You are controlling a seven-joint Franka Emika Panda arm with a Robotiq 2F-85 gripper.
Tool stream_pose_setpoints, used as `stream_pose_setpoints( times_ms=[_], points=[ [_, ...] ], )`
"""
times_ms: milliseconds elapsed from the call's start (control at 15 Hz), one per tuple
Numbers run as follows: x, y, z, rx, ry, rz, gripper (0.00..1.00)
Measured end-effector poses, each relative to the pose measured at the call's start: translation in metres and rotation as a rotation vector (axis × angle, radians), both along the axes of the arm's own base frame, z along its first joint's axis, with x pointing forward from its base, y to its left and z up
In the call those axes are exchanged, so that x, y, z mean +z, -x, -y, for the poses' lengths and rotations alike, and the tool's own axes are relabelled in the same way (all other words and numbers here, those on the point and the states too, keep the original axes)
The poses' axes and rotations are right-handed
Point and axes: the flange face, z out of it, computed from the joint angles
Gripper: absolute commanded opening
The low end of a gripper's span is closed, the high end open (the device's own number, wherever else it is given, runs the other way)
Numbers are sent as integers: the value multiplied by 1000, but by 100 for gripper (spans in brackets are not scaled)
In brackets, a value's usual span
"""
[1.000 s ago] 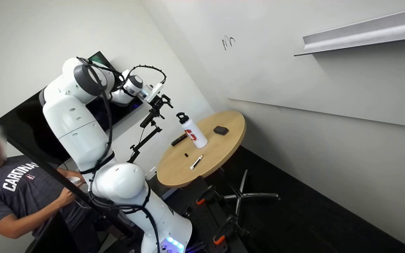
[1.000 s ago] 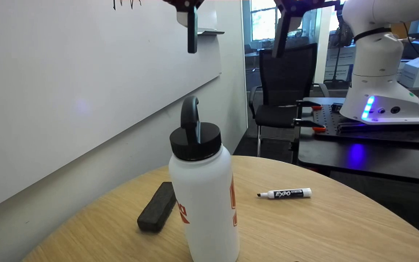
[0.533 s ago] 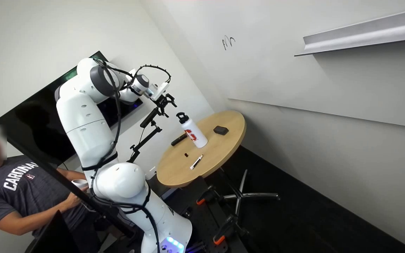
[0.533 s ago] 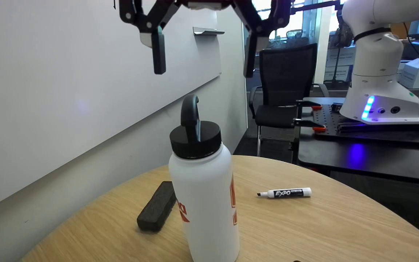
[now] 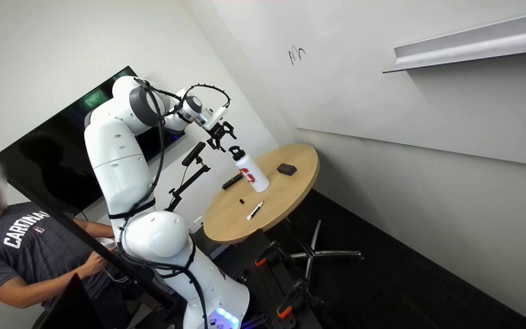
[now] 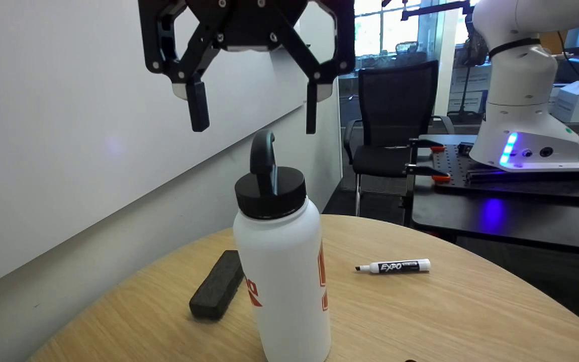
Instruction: Take the lid on the bottle and put it on the table
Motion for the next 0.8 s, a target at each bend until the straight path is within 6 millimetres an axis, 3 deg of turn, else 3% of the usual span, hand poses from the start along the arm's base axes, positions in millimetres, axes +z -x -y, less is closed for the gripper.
stream_pose_setpoints(
  times_ms=[200,267,400,800],
  points=[
    [-4,-2,1,-4,12,-7,96],
    [-5,-2,1,-5,16,-9,72],
    [-6,-3,2,-7,22,-11,70],
    [-13,-4,2,-8,35,-21,24]
  ],
)
